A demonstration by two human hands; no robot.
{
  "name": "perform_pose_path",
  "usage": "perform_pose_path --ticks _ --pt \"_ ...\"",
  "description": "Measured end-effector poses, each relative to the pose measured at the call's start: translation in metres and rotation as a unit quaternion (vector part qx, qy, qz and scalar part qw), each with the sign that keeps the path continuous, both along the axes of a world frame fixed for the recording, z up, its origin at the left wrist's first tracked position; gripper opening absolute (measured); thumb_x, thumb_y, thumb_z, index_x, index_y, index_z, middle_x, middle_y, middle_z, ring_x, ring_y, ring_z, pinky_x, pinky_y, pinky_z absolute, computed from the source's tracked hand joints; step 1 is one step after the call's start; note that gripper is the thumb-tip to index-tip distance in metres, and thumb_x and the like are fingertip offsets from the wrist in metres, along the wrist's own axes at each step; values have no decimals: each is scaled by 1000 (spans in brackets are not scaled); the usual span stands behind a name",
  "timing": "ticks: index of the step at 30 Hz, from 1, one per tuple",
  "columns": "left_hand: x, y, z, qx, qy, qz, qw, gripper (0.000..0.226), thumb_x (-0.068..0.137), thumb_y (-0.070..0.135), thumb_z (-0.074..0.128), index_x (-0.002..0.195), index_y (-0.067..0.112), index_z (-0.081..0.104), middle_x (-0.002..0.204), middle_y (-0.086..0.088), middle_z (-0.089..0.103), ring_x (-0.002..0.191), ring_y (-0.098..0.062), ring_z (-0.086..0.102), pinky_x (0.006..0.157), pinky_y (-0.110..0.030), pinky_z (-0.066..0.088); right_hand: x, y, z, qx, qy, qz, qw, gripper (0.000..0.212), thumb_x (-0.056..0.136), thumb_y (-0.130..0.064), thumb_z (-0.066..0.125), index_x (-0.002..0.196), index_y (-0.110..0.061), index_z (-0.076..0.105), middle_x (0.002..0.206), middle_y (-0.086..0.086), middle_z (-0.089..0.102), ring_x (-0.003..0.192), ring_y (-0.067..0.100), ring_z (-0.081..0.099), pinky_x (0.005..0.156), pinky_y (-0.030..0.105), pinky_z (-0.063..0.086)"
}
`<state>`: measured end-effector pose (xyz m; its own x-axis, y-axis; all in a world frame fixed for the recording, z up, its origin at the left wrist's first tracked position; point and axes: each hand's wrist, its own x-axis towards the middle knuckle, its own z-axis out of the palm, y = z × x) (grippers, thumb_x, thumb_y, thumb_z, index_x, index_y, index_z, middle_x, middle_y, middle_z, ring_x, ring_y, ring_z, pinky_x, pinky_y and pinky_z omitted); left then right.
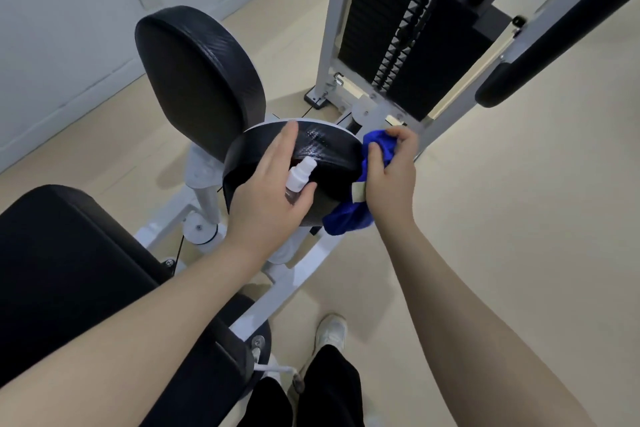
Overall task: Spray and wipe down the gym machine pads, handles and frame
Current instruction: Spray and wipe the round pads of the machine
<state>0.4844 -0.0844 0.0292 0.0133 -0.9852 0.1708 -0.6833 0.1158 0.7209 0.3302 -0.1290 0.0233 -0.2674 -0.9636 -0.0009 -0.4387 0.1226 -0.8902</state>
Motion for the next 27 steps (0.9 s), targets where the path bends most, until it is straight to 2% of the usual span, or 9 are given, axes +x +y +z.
perform_pose_path --ticks 4,6,8,13,15,17,21,25,27 --pt "-3 2 2 56 131 101 985 85 84 17 65 149 19 11 153 -1 27 137 -16 31 108 -36 37 28 -11 38 -33 47 124 991 15 90 -15 58 104 -16 53 104 0 51 89 3 45 75 11 34" --pt "-1 0 3 88 201 135 966 86 85 21 65 149 26 7 151 2 31 134 -13 36 105 -42 40 59 -13 54 -55 105 232 966 13 90 -17 58 101 -12 64 105 3 53 90 5 43 70 6 31" --pt "3 -2 5 119 228 150 955 85 86 22 63 149 27 6 152 6 28 132 -8 36 102 -44 43 71 -16 57 -49 126 261 956 18 90 -17 58 104 -11 68 107 3 54 91 6 44 72 0 31" --pt "11 -8 -1 137 133 110 976 66 86 38 59 143 30 28 141 4 45 116 -29 55 92 -48 50 14 -7 32 -42 105 96 989 19 89 -23 61 104 -24 72 99 -10 48 100 17 49 86 16 38" --pt "10 -11 -3 118 69 78 988 57 88 34 58 140 27 36 142 7 43 120 -23 51 95 -38 47 -6 6 22 -2 51 19 999 19 91 -23 57 105 -25 71 97 -9 47 92 8 49 80 2 31" --pt "6 -14 -2 97 32 35 994 52 89 32 57 137 27 38 140 12 44 120 -16 49 90 -32 44 -19 23 14 16 23 -18 999 22 95 -18 50 108 -20 68 97 -5 50 85 2 49 77 -1 31" --pt "0 -18 -4 117 30 -16 993 47 89 32 52 133 33 36 135 17 43 101 -17 57 84 -40 51 -32 55 1 58 -16 -119 991 14 98 -17 40 97 -25 51 87 -19 47 86 9 50 76 18 34" --pt "-7 -12 -1 90 14 -43 995 59 86 32 55 141 27 35 148 12 33 126 -13 44 97 -34 43 -28 69 -1 86 -20 -175 981 6 99 -20 39 100 -22 44 93 -9 51 82 13 50 72 22 33" --pt "-6 -8 9 25 -23 -140 990 67 79 43 56 141 26 37 150 16 27 124 -11 47 89 -34 50 -22 60 1 54 7 -173 983 11 97 -16 41 102 -19 51 104 -4 52 85 7 45 69 16 30"
